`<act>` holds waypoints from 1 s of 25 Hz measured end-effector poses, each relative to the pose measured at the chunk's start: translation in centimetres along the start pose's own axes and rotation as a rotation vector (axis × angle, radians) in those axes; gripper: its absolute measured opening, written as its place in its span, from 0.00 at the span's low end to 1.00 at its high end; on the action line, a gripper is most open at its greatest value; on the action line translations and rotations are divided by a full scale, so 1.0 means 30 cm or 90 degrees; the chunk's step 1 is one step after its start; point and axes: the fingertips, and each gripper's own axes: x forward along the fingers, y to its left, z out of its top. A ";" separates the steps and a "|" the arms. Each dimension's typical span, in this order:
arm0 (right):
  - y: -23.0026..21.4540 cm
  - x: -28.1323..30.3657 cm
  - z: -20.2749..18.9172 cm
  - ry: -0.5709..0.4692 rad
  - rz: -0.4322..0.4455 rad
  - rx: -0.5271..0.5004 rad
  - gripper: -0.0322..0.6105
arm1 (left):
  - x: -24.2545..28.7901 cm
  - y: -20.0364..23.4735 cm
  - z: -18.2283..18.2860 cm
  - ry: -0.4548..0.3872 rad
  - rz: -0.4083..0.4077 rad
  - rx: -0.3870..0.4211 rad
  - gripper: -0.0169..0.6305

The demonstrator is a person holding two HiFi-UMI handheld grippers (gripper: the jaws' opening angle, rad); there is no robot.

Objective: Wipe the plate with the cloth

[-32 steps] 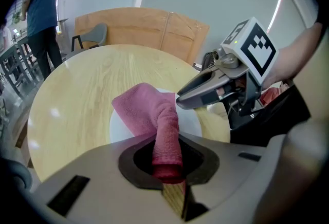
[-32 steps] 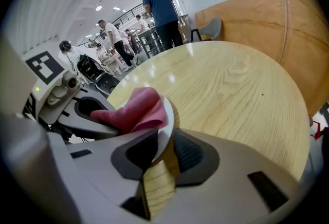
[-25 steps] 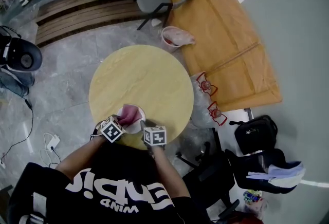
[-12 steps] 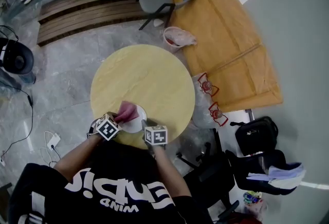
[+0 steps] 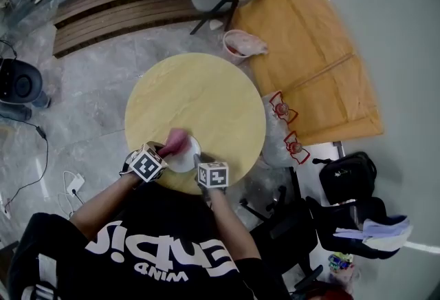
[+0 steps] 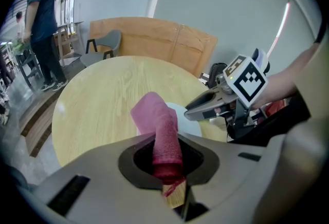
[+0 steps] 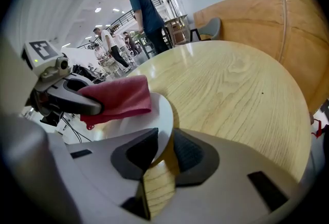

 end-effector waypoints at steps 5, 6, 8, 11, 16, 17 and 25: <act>0.000 -0.004 -0.004 0.000 -0.003 0.003 0.22 | 0.014 -0.105 -0.010 0.032 -0.049 0.030 0.10; 0.000 -0.006 -0.005 0.000 -0.004 0.003 0.22 | 0.026 -0.123 -0.017 0.035 -0.058 0.039 0.10; 0.000 -0.007 -0.004 0.000 -0.007 0.004 0.22 | 0.049 -0.160 -0.024 0.034 -0.078 0.055 0.10; -0.004 -0.002 -0.002 0.001 -0.011 0.005 0.22 | 0.079 -0.212 -0.027 0.025 -0.122 0.074 0.10; 0.002 0.001 -0.007 0.004 -0.015 0.003 0.22 | 0.101 -0.282 -0.019 0.025 -0.184 0.062 0.10; 0.000 0.000 -0.007 0.005 -0.017 0.003 0.22 | 0.113 -0.291 -0.020 0.028 -0.188 0.059 0.10; 0.001 0.004 -0.001 -0.005 -0.022 -0.017 0.22 | 0.195 -0.281 -0.076 0.073 -0.166 0.068 0.10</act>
